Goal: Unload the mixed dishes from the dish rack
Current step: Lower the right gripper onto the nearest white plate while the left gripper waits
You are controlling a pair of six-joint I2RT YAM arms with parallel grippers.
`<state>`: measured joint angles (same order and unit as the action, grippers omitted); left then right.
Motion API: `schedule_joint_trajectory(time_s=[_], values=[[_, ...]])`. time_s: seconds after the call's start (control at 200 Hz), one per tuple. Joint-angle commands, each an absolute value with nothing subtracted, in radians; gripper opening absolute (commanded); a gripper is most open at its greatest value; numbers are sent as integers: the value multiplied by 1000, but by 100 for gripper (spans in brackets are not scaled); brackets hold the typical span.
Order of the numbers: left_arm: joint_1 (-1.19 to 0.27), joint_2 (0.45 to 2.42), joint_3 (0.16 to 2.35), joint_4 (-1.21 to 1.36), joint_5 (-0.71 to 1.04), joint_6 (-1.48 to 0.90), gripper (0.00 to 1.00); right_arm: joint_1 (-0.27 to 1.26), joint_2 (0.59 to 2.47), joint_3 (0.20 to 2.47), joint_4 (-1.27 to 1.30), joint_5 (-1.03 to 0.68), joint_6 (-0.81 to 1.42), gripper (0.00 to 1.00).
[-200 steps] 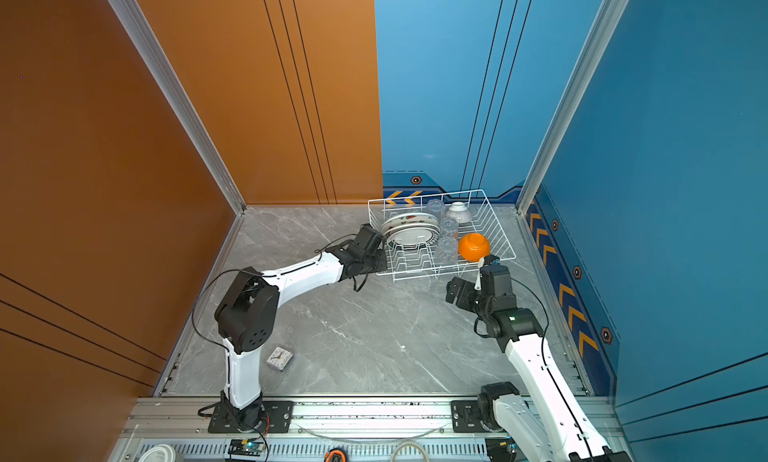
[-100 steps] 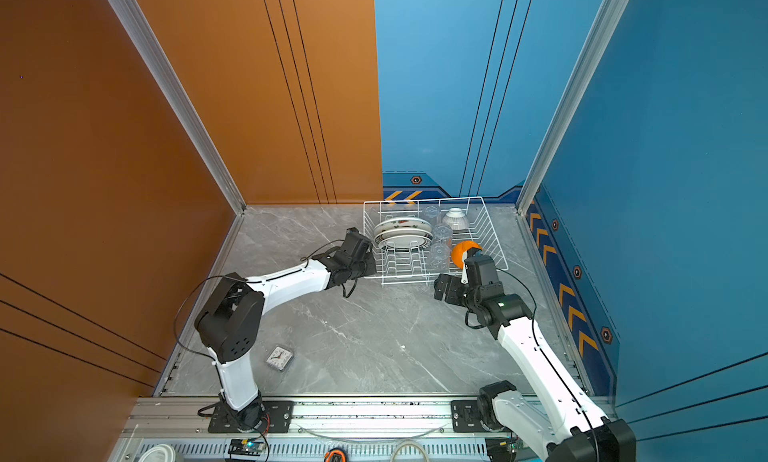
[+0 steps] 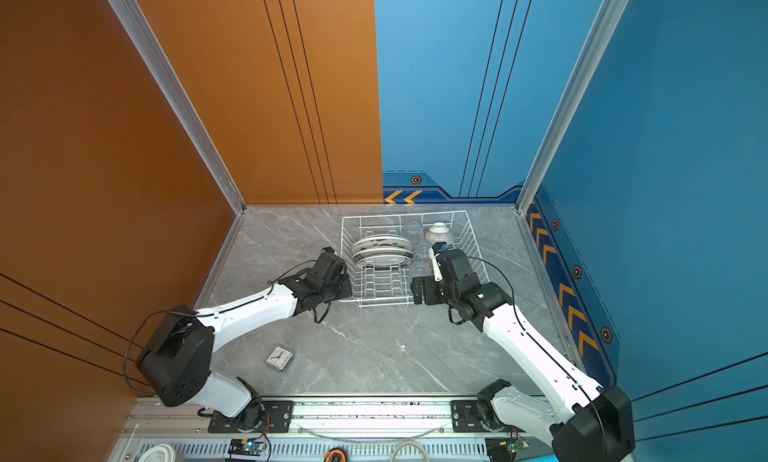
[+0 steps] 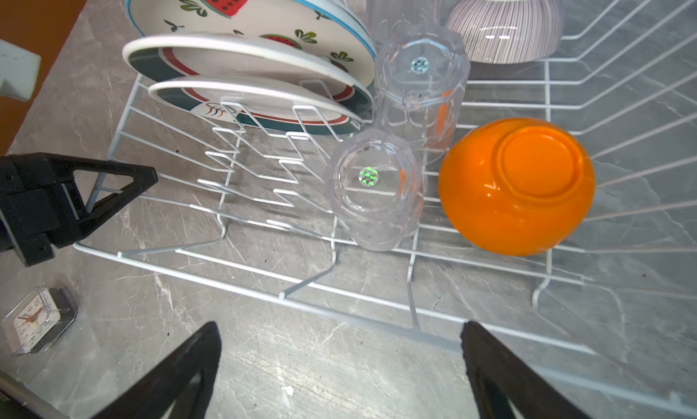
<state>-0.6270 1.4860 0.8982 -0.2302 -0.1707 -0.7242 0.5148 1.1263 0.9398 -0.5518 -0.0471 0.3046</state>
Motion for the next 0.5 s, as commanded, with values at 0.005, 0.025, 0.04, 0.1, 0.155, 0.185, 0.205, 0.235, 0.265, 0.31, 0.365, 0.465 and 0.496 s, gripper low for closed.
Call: schedule_joint_trajectory(time_s=[0.005,0.025,0.04,0.1,0.155,0.185,0.205,0.235,0.265,0.31,0.365,0.465,0.496], values=[[-604,1395,824,-447,-259,-585,0,567,1166,993,-578,-7,252,100],[-597,1380,813,-451,-264,-585,0,579,1173,1001,-578,-4,248,100],[-591,1371,807,-453,-268,-584,0,586,1177,1004,-578,-1,244,100],[-560,1335,781,-461,-271,-583,0,620,1199,1021,-576,6,232,100],[-528,1311,763,-463,-262,-580,0,644,1218,1036,-574,9,224,100],[-509,1300,752,-463,-254,-580,0,657,1228,1045,-574,10,220,100],[-496,1292,747,-463,-248,-580,0,663,1237,1051,-574,12,217,100],[-481,1283,740,-463,-244,-580,0,672,1247,1061,-574,14,212,100],[-470,1275,737,-464,-238,-576,0,683,1257,1069,-574,14,206,100],[-457,1265,736,-463,-233,-570,0,695,1272,1080,-573,19,198,100],[-453,1250,739,-464,-229,-568,1,721,1287,1094,-570,25,192,98],[-458,1221,743,-462,-232,-571,45,741,1306,1119,-565,38,195,98],[-459,1212,743,-462,-235,-571,56,744,1308,1121,-558,37,199,97]])
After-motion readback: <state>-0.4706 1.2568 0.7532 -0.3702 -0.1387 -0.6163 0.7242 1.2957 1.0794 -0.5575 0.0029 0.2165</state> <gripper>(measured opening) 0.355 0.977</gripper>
